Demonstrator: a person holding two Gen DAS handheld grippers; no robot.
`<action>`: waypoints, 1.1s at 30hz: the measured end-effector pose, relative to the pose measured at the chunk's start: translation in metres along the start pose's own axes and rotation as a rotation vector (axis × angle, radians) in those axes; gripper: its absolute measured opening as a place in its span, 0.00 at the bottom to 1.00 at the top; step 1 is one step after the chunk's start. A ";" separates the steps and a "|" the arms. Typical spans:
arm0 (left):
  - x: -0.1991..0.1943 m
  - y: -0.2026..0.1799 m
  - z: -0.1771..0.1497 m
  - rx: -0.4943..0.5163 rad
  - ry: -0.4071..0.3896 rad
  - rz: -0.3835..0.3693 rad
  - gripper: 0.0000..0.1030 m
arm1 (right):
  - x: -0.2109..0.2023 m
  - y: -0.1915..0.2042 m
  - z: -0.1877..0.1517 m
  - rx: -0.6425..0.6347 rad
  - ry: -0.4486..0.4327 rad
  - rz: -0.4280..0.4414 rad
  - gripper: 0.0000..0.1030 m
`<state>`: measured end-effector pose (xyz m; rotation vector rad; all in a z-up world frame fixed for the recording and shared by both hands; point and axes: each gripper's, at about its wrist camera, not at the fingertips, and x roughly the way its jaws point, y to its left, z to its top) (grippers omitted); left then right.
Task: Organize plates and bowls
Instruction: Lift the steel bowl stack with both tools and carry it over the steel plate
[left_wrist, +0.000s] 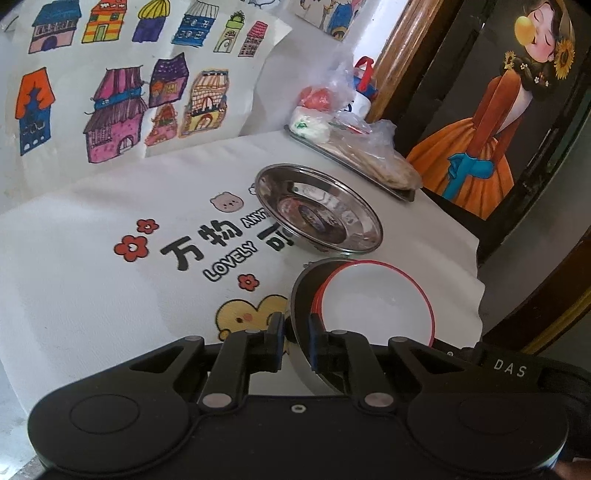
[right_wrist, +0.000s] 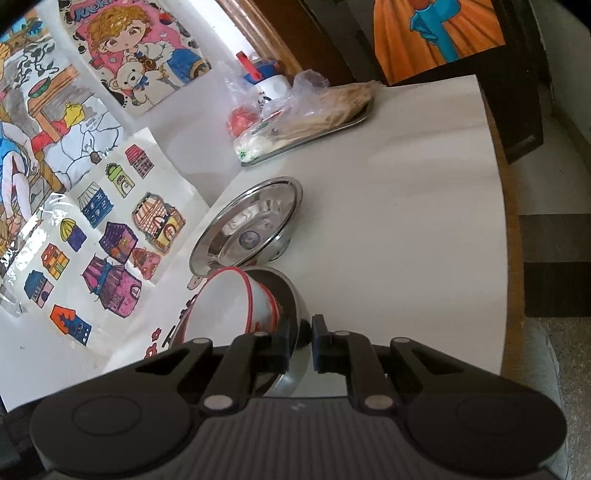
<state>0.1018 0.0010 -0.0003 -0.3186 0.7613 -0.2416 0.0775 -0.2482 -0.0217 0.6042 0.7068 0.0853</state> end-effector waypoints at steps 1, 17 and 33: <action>0.000 -0.001 0.000 -0.002 -0.001 -0.004 0.12 | 0.000 -0.001 0.000 0.005 0.001 0.000 0.12; 0.006 -0.017 0.005 0.042 -0.022 -0.025 0.12 | -0.003 -0.009 0.003 0.032 -0.018 -0.015 0.12; 0.011 -0.021 0.006 0.058 -0.024 -0.025 0.12 | -0.001 -0.011 0.007 0.029 -0.034 -0.022 0.12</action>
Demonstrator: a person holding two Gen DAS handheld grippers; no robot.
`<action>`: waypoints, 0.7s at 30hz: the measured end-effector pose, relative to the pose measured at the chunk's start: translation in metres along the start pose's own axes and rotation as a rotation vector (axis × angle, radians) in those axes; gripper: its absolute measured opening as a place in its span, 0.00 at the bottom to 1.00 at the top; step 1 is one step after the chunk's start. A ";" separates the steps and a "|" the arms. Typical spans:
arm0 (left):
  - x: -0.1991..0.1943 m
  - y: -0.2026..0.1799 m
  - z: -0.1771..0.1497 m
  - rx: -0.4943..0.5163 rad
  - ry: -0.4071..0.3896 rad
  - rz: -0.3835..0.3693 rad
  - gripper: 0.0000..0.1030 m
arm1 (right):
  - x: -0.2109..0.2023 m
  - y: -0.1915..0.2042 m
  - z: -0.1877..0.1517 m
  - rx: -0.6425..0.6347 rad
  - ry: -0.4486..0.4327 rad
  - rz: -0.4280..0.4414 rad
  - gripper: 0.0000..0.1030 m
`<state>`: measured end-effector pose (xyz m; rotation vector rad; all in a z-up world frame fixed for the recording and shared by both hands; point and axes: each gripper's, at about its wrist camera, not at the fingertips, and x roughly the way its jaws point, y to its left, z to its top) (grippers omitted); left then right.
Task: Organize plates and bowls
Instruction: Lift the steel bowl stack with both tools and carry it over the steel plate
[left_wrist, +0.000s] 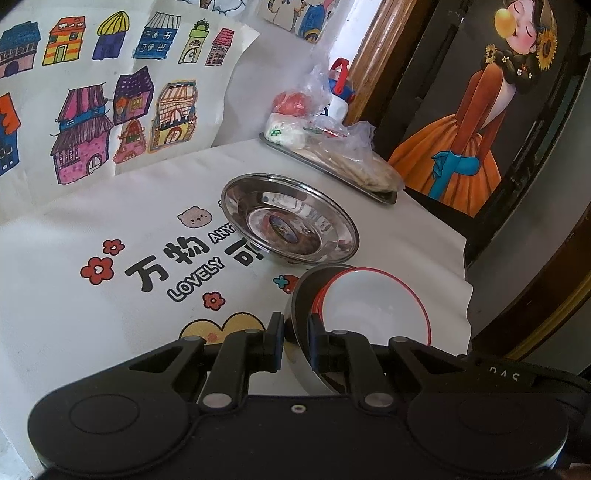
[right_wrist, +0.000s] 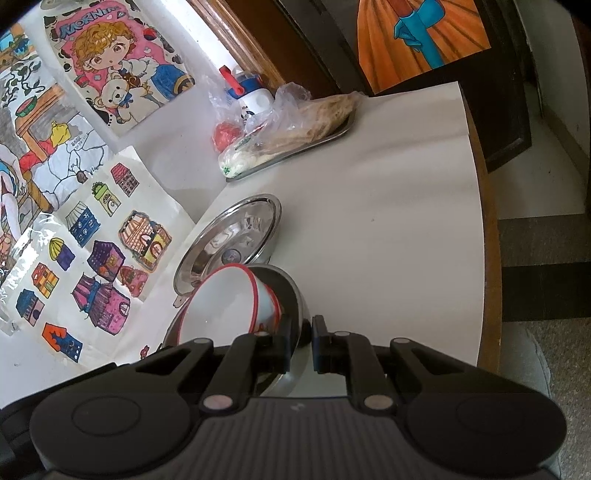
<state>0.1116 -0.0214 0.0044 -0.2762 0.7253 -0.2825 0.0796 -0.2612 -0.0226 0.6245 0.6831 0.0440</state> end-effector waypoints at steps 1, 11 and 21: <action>0.000 -0.001 0.000 0.004 -0.002 0.000 0.12 | 0.000 0.000 0.000 0.000 -0.001 -0.001 0.12; 0.006 -0.007 0.004 0.025 -0.010 -0.018 0.12 | 0.000 -0.002 0.006 -0.002 -0.028 -0.016 0.12; 0.011 -0.020 0.013 0.057 -0.034 -0.044 0.12 | -0.001 -0.004 0.011 0.003 -0.057 -0.026 0.12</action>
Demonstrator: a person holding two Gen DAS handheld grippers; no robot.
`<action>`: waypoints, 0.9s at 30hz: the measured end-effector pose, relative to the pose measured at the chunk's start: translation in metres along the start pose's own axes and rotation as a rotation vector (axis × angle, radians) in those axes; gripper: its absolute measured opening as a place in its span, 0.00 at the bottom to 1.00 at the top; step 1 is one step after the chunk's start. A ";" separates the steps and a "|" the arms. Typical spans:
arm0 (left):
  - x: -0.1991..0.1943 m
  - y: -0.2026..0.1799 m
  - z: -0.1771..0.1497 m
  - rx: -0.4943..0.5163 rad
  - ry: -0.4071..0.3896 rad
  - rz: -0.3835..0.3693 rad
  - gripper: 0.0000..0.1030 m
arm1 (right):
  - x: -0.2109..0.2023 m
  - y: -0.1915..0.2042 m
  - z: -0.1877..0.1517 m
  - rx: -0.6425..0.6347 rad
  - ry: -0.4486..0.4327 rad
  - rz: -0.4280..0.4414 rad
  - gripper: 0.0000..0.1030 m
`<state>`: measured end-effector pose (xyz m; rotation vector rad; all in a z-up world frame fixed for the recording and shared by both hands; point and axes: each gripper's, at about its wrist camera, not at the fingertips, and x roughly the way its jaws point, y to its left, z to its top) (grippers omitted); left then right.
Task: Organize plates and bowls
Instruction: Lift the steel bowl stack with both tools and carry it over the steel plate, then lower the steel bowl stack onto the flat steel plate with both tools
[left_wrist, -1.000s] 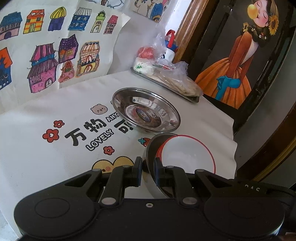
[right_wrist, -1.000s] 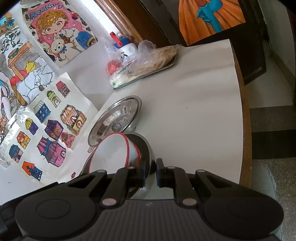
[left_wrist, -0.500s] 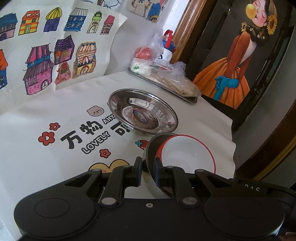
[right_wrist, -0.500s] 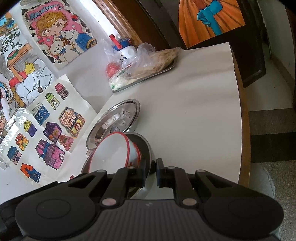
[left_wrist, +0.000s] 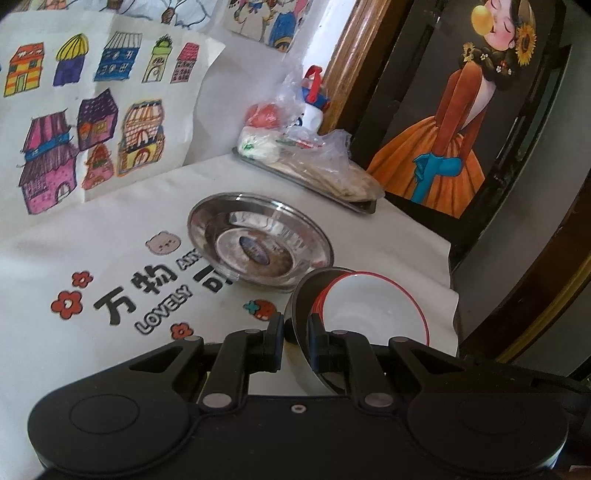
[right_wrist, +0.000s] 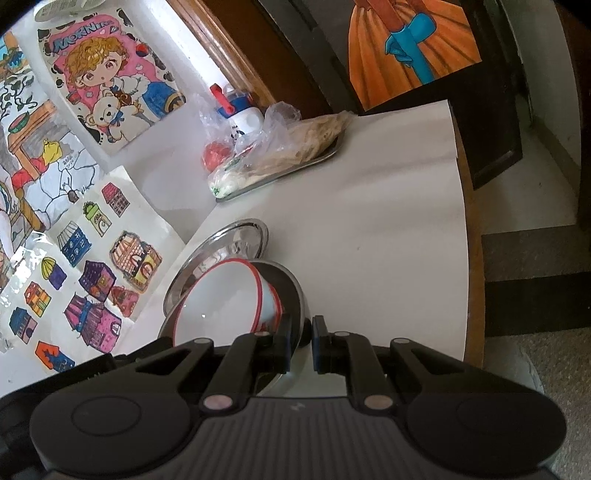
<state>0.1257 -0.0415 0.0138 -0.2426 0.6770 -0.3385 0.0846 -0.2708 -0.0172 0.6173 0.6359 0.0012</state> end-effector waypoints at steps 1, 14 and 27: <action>0.000 -0.001 0.001 0.004 -0.004 -0.001 0.12 | 0.000 0.000 0.001 0.000 -0.003 0.000 0.12; 0.007 -0.002 0.008 0.003 -0.014 0.003 0.12 | 0.006 0.003 0.007 -0.007 -0.011 0.005 0.12; 0.010 -0.007 0.019 0.029 -0.041 -0.001 0.12 | 0.011 0.009 0.022 -0.014 -0.050 0.019 0.12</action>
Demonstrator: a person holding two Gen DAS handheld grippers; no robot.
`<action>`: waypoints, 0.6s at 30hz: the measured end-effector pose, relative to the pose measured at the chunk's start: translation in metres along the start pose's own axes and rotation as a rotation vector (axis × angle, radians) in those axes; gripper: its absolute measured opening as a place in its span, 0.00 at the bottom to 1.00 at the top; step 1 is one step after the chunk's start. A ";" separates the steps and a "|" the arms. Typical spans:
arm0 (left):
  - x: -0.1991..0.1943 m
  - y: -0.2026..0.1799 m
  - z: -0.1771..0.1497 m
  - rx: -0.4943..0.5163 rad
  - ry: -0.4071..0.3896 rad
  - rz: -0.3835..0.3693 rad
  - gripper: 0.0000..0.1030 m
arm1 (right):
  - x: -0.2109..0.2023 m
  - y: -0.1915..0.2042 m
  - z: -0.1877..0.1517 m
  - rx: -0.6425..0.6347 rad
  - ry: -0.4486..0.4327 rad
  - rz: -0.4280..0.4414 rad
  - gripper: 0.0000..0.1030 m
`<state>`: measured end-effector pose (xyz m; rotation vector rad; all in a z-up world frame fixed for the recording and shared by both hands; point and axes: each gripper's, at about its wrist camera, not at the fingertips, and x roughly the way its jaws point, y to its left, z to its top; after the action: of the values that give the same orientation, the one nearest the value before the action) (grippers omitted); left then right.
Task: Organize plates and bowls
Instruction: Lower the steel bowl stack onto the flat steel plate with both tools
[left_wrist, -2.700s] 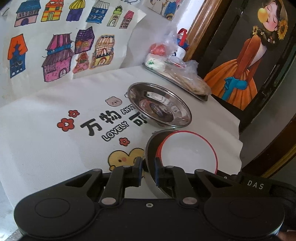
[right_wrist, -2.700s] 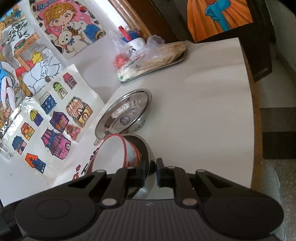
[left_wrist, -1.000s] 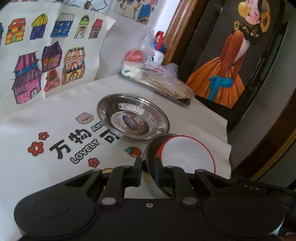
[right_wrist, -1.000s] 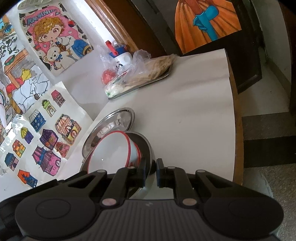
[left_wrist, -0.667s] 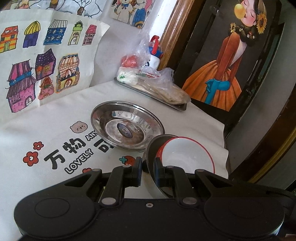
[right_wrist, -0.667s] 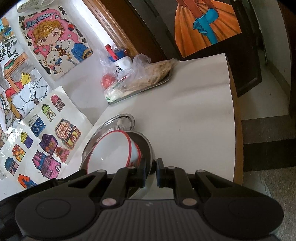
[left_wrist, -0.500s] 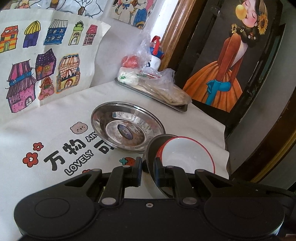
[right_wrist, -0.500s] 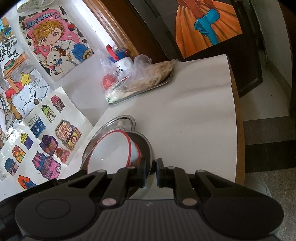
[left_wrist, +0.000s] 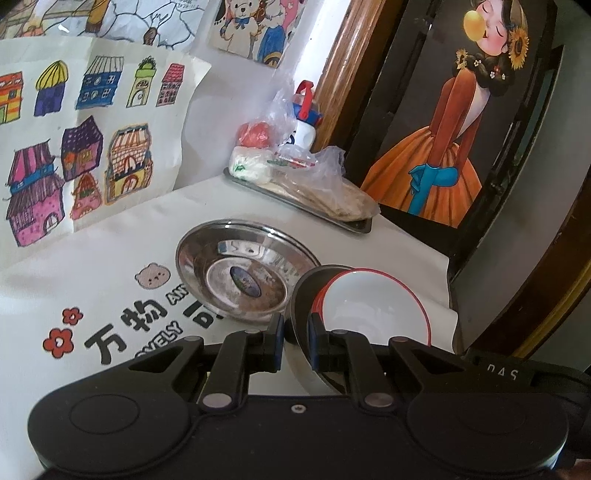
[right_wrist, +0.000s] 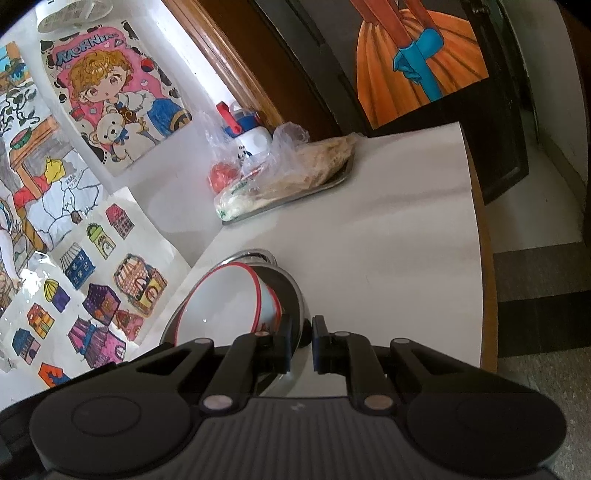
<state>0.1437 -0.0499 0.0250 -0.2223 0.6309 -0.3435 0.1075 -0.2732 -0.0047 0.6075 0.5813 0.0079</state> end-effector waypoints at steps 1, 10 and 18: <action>0.000 0.000 0.001 0.002 -0.004 0.000 0.12 | 0.001 0.001 0.001 -0.001 -0.001 0.001 0.12; 0.006 0.006 0.015 -0.014 -0.024 0.008 0.12 | 0.017 0.016 0.016 -0.033 -0.017 0.024 0.12; 0.017 0.022 0.036 -0.037 -0.054 0.051 0.12 | 0.049 0.038 0.032 -0.077 -0.011 0.068 0.12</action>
<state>0.1838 -0.0321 0.0376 -0.2493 0.5887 -0.2756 0.1712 -0.2506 0.0118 0.5523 0.5472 0.0903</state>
